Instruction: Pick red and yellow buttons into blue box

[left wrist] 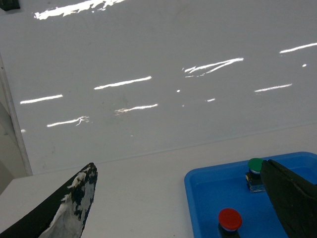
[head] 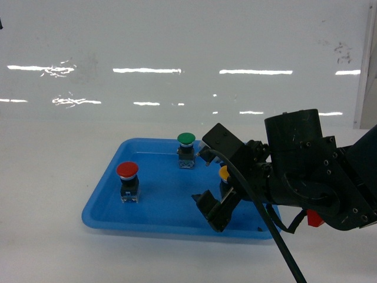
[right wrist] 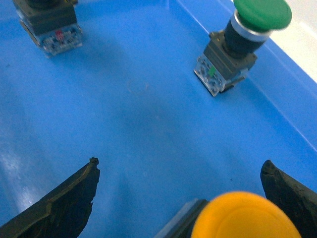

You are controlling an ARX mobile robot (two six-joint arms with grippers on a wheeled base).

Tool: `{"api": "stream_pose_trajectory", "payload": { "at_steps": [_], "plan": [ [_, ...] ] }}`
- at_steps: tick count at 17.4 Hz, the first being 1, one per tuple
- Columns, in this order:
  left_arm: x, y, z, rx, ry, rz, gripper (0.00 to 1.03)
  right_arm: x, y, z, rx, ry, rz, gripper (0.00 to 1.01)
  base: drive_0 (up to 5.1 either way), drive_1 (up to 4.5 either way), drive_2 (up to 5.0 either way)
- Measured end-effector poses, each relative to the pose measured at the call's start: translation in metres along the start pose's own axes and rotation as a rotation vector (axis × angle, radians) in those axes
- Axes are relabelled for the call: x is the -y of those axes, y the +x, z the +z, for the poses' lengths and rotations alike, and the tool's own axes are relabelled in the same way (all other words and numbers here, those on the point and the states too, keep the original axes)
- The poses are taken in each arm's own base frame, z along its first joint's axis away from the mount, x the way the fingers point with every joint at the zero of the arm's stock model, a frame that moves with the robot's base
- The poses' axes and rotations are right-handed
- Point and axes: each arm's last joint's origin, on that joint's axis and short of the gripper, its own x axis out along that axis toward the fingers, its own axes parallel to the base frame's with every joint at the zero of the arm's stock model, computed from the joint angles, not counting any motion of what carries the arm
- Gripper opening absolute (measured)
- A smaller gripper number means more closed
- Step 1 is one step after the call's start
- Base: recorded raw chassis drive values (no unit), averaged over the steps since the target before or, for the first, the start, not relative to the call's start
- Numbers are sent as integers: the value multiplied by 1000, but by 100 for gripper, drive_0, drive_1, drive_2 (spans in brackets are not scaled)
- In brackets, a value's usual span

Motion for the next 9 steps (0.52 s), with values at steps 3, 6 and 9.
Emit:
{"api": "stream_pose_trajectory", "payload": {
  "at_steps": [3,6,9],
  "plan": [
    [0,0,0,0,0,0,98,3,0,-4,-7,3,-10,98,0,0,0],
    [0,0,0,0,0,0,98,4,-1,-7,-22,-4,-10,98,0,0,0],
    [0,0,0,0,0,0,98,4,0,-8,-24,-10,-8,88,0,0,0]
  ]
}}
